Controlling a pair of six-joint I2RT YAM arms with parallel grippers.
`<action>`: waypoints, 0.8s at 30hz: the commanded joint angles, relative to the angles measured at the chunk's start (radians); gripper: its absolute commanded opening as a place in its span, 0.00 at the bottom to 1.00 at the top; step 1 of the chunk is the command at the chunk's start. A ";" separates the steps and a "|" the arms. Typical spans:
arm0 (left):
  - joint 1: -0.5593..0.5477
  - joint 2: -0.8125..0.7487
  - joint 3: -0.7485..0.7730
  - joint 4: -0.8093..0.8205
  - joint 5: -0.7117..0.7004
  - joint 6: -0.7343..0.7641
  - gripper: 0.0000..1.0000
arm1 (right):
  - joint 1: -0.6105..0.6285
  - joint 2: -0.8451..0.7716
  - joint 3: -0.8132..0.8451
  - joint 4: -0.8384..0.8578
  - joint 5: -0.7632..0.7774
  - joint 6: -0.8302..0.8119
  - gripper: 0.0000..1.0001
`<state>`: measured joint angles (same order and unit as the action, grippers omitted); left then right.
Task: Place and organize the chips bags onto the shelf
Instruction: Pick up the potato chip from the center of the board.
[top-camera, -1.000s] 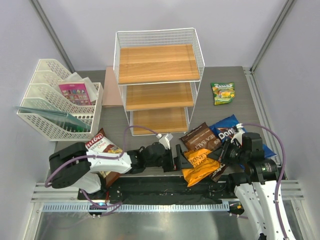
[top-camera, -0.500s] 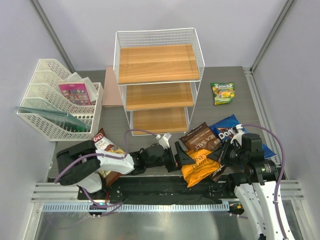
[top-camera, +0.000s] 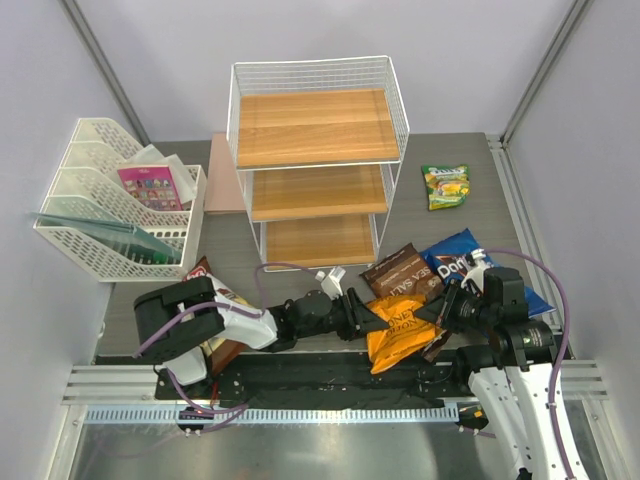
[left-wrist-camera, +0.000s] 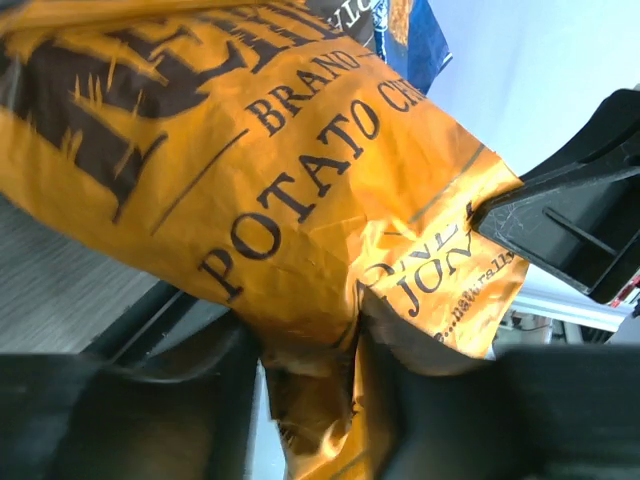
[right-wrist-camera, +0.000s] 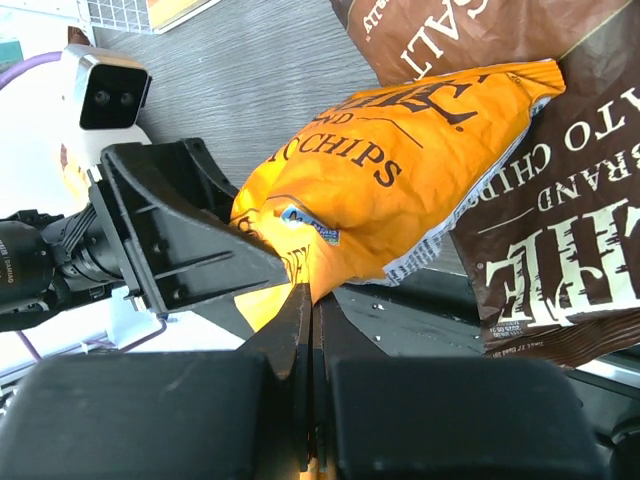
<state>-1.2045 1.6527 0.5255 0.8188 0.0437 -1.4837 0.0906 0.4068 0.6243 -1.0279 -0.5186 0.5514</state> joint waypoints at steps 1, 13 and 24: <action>-0.003 -0.030 -0.002 0.025 -0.038 0.051 0.21 | 0.005 -0.019 0.028 0.008 -0.020 -0.007 0.01; -0.001 -0.258 0.002 -0.330 -0.183 0.224 0.00 | 0.005 -0.010 0.074 0.012 -0.066 -0.005 0.17; 0.017 -0.633 -0.007 -0.816 -0.462 0.335 0.00 | 0.003 -0.005 0.043 0.071 -0.122 0.045 0.50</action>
<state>-1.2011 1.0595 0.5232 0.1314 -0.2970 -1.2037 0.0921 0.3977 0.6693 -1.0130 -0.5869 0.5613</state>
